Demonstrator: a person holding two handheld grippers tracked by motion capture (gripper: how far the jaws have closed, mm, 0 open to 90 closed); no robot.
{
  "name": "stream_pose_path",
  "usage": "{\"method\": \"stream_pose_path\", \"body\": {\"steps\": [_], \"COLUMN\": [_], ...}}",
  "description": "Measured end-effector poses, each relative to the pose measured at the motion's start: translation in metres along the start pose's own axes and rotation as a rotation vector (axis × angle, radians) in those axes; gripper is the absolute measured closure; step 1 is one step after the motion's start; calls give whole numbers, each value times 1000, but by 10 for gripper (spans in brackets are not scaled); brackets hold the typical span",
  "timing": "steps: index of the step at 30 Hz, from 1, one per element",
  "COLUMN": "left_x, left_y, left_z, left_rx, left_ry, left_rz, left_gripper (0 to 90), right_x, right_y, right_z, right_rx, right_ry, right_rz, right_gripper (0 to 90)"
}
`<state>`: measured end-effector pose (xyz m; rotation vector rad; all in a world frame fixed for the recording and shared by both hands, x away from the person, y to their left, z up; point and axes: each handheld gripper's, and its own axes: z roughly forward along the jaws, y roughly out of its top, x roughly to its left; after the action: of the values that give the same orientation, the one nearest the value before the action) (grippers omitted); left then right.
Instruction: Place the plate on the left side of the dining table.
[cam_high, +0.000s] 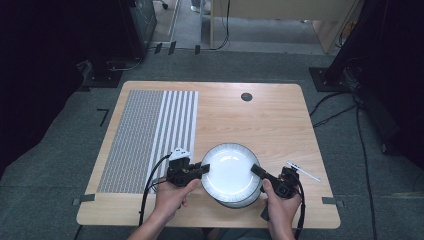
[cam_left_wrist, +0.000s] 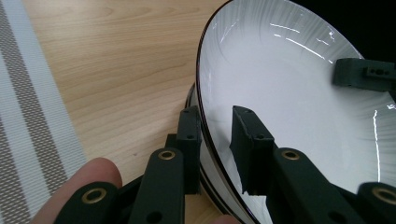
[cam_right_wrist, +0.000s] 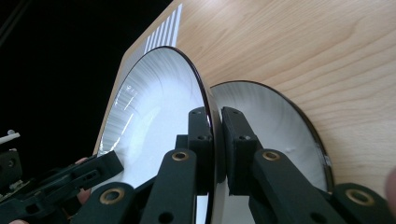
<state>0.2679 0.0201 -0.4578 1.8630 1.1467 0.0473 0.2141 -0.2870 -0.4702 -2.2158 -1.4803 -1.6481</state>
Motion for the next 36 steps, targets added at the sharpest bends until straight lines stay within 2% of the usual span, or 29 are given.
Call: {"method": "stream_pose_path", "body": {"steps": [9, 19, 36], "left_x": [17, 39, 78], "left_y": [4, 9, 17], "left_z": [-18, -39, -76], "left_rx": [-22, -44, -87], "left_ry": [34, 68, 133], "left_rz": [-22, -46, -89], "left_gripper": [741, 741, 745], "right_x": [19, 49, 89], "right_y": [0, 0, -3], "right_z": [20, 47, 89], "right_rx": [15, 42, 84], "right_ry": [16, 25, 55], "right_rz": [-17, -54, -79], "right_gripper": [837, 838, 839]}}
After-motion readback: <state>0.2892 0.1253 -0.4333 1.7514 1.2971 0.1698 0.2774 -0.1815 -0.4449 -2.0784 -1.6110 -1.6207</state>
